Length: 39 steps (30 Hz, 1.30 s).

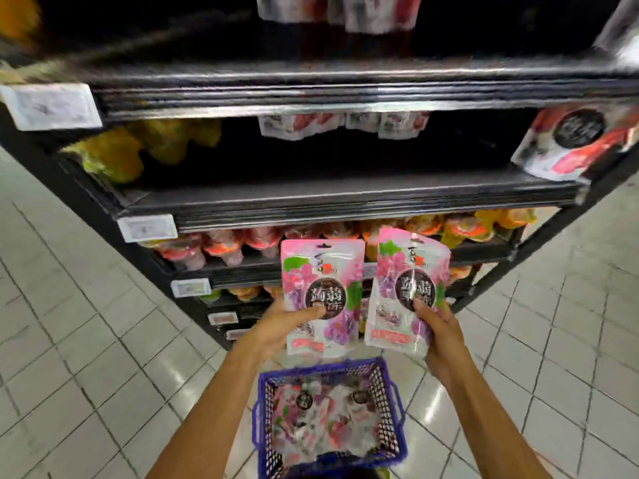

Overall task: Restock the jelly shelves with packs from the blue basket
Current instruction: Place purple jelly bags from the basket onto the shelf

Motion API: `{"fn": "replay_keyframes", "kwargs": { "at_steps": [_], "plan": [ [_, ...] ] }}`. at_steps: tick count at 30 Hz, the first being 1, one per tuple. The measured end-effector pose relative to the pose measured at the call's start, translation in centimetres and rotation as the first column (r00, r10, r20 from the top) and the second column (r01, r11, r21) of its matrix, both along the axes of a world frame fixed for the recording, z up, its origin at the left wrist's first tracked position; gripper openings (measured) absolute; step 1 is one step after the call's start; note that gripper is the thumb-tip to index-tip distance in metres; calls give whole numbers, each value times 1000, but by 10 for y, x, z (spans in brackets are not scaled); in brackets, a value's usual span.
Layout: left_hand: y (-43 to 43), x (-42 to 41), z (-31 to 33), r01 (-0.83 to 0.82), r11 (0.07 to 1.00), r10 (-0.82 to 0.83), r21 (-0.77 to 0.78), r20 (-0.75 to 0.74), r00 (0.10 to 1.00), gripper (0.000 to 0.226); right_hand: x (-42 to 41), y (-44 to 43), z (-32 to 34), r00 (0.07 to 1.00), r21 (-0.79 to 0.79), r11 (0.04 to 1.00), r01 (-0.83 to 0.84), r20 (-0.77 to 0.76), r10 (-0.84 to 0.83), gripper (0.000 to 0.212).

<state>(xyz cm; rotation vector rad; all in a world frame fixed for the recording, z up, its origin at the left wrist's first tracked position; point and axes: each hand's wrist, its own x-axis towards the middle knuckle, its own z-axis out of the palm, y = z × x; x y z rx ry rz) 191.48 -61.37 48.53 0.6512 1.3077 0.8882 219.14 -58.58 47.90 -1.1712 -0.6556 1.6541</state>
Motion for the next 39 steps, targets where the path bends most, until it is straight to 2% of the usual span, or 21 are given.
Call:
{"fn": "replay_keyframes", "kwargs": {
  "at_steps": [3,6,11,17,21,25,29,34,39],
  "plan": [
    [15,3,42,32,990,-33,140,3,999,39,-6,7,45,999,84,995,50,-10,-49,60],
    [29,7,86,14,966,-18,260,11,1000,50,-5,10,86,999,173,984,50,-30,-46,52],
    [57,15,149,-14,917,18,399,-6,1000,55,4,21,150,991,338,940,44,105,-84,55],
    [97,37,218,-48,854,23,518,53,998,59,30,55,210,986,499,854,151,-12,-167,52],
    [122,61,268,-33,792,11,610,40,999,36,57,86,253,981,583,796,165,-17,-191,52],
    [141,87,308,-60,706,54,705,31,998,31,81,111,290,975,667,727,164,5,-224,54],
    [151,109,339,-23,657,50,754,-13,999,34,105,128,320,966,718,673,177,2,-257,62],
    [161,134,366,-38,621,67,783,-5,998,41,137,148,353,965,770,607,199,-45,-259,42],
    [166,150,379,-36,627,45,778,10,999,48,157,166,374,961,801,569,186,-29,-274,43]
  ]
}}
